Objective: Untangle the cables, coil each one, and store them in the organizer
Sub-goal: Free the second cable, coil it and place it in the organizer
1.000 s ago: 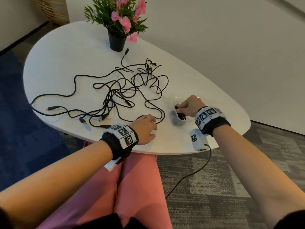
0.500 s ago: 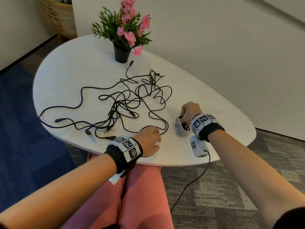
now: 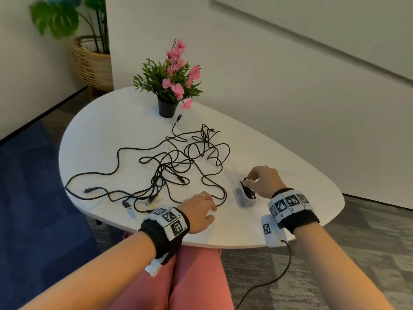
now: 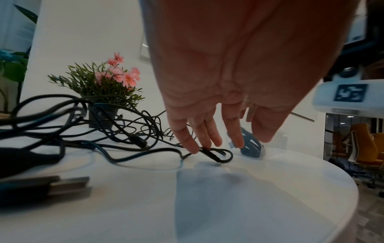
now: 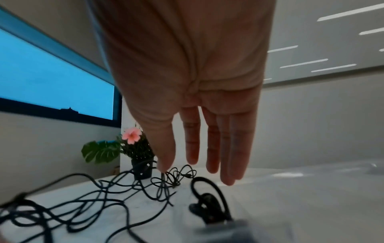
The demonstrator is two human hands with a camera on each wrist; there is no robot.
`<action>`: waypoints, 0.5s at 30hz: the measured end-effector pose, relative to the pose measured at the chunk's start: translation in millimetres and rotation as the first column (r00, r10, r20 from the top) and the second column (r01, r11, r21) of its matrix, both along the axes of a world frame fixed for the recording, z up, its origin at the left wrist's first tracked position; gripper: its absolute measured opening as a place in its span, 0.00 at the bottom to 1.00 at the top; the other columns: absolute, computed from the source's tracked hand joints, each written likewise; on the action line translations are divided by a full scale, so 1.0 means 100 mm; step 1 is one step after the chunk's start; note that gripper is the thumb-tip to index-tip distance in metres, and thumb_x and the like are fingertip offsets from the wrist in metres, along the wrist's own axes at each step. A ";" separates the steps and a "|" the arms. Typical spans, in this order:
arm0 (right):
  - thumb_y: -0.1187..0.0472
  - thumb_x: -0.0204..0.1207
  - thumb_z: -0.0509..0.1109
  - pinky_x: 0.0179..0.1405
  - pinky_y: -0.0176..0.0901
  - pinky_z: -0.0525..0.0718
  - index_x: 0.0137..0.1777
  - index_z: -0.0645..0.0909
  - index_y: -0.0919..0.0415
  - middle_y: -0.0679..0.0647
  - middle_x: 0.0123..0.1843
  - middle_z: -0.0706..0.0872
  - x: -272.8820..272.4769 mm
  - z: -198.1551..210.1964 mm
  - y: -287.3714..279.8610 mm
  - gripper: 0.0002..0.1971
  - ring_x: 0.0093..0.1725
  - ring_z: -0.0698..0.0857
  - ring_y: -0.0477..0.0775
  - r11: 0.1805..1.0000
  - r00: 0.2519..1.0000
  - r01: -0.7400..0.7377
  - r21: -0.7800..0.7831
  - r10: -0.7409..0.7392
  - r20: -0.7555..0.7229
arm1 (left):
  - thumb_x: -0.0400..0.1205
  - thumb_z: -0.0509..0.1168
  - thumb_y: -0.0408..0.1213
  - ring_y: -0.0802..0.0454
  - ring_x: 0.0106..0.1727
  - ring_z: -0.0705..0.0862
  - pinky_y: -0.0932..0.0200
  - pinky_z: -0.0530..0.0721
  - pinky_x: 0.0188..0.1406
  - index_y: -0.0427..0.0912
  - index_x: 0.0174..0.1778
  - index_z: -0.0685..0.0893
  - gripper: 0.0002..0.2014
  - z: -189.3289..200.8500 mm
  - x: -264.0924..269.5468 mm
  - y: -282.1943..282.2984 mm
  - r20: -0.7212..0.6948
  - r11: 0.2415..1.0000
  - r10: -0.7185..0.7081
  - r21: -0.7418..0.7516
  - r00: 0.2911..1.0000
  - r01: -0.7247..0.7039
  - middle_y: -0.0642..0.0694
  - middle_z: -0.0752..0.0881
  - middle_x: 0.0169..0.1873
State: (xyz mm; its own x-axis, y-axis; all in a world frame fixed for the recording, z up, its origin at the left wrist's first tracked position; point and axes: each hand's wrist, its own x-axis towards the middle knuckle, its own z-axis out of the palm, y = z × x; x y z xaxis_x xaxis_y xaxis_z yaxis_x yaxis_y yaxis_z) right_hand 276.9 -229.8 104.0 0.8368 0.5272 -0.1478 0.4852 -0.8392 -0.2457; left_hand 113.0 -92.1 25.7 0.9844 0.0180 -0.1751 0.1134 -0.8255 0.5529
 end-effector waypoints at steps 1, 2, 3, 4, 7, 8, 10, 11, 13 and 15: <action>0.54 0.75 0.72 0.44 0.40 0.75 0.48 0.83 0.61 0.56 0.49 0.86 -0.06 -0.05 -0.03 0.10 0.50 0.84 0.56 1.000 1.000 -0.006 -0.002 0.006 -0.005 | 0.84 0.58 0.44 0.48 0.73 0.69 0.47 0.69 0.72 0.45 0.69 0.75 0.18 0.01 -0.02 0.03 0.010 1.000 0.015 0.004 1.000 -0.015 0.47 0.66 0.74; 0.54 0.75 0.71 0.42 0.39 0.75 0.46 0.83 0.60 0.56 0.47 0.87 -0.14 -0.11 -0.06 0.09 0.46 0.83 0.55 1.000 1.000 -0.016 -0.017 0.015 -0.013 | 0.84 0.58 0.44 0.49 0.73 0.69 0.47 0.69 0.72 0.46 0.69 0.75 0.18 0.01 -0.05 0.06 0.020 1.000 0.030 0.004 0.999 -0.030 0.48 0.66 0.73; 0.52 0.76 0.69 0.41 0.40 0.75 0.48 0.83 0.60 0.56 0.47 0.87 -0.19 -0.19 -0.09 0.11 0.43 0.82 0.54 0.999 0.999 -0.026 -0.034 0.025 -0.024 | 0.84 0.58 0.44 0.49 0.73 0.69 0.47 0.69 0.72 0.46 0.69 0.75 0.18 0.01 -0.08 0.10 0.029 0.999 0.043 0.001 0.999 -0.043 0.48 0.66 0.73; 0.50 0.78 0.66 0.42 0.40 0.76 0.52 0.82 0.60 0.56 0.49 0.87 -0.25 -0.25 -0.11 0.13 0.43 0.81 0.53 0.999 0.999 -0.027 -0.037 0.025 -0.041 | 0.84 0.58 0.44 0.49 0.73 0.69 0.47 0.69 0.73 0.46 0.69 0.75 0.18 0.01 -0.11 0.14 0.034 0.999 0.054 -0.004 0.998 -0.054 0.48 0.67 0.73; 0.52 0.80 0.63 0.55 0.46 0.80 0.65 0.79 0.58 0.57 0.61 0.83 -0.41 -0.29 -0.13 0.17 0.57 0.82 0.57 0.997 0.999 -0.045 -0.058 0.044 -0.013 | 0.83 0.58 0.46 0.51 0.72 0.70 0.49 0.70 0.72 0.48 0.68 0.75 0.18 0.02 -0.25 0.28 0.046 0.995 0.098 -0.008 0.994 -0.098 0.51 0.68 0.72; 0.54 0.79 0.64 0.60 0.49 0.79 0.67 0.78 0.57 0.57 0.65 0.80 -0.47 -0.28 -0.12 0.17 0.62 0.80 0.58 0.995 0.995 -0.083 -0.058 0.086 0.044 | 0.83 0.58 0.47 0.53 0.72 0.71 0.50 0.70 0.72 0.49 0.68 0.75 0.18 0.03 -0.30 0.33 0.054 0.993 0.118 -0.010 0.992 -0.118 0.52 0.68 0.72; 0.57 0.80 0.65 0.63 0.47 0.77 0.69 0.78 0.56 0.55 0.66 0.79 -0.62 -0.26 -0.05 0.18 0.64 0.78 0.55 0.983 0.975 -0.184 0.027 0.179 0.129 | 0.84 0.58 0.47 0.54 0.71 0.71 0.53 0.70 0.73 0.49 0.68 0.76 0.18 0.05 -0.41 0.43 0.071 0.988 0.153 -0.019 0.986 -0.152 0.53 0.70 0.70; 0.58 0.80 0.64 0.64 0.45 0.77 0.69 0.78 0.55 0.54 0.66 0.79 -0.70 -0.28 0.01 0.17 0.64 0.79 0.54 0.969 0.967 -0.237 0.074 0.228 0.113 | 0.84 0.58 0.47 0.54 0.71 0.72 0.55 0.70 0.73 0.49 0.68 0.76 0.18 0.05 -0.47 0.48 0.072 0.986 0.168 -0.019 0.983 -0.167 0.53 0.70 0.70; 0.61 0.82 0.62 0.70 0.43 0.72 0.73 0.74 0.56 0.54 0.73 0.76 -0.82 -0.38 0.13 0.20 0.70 0.75 0.53 0.942 0.945 -0.326 0.080 0.328 -0.009 | 0.84 0.58 0.47 0.55 0.70 0.72 0.56 0.70 0.72 0.49 0.68 0.76 0.17 0.08 -0.56 0.54 0.051 0.980 0.199 -0.017 0.979 -0.199 0.52 0.72 0.69; 0.62 0.81 0.62 0.76 0.46 0.66 0.79 0.65 0.57 0.57 0.79 0.67 -0.87 -0.51 0.25 0.25 0.76 0.68 0.57 0.931 0.925 -0.362 -0.054 0.351 -0.148 | 0.83 0.58 0.47 0.54 0.68 0.74 0.56 0.71 0.71 0.49 0.68 0.75 0.17 0.09 -0.62 0.58 0.010 0.975 0.223 -0.011 0.975 -0.223 0.51 0.72 0.69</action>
State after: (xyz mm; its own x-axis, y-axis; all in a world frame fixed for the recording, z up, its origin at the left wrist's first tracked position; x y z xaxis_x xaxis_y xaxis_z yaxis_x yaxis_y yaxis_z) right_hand 189.5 -205.2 53.2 0.5652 0.7691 -0.2985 0.7232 -0.6360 -0.2694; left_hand 51.1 -34.2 34.5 0.9577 0.2352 -0.1656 0.2876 -0.7745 0.5634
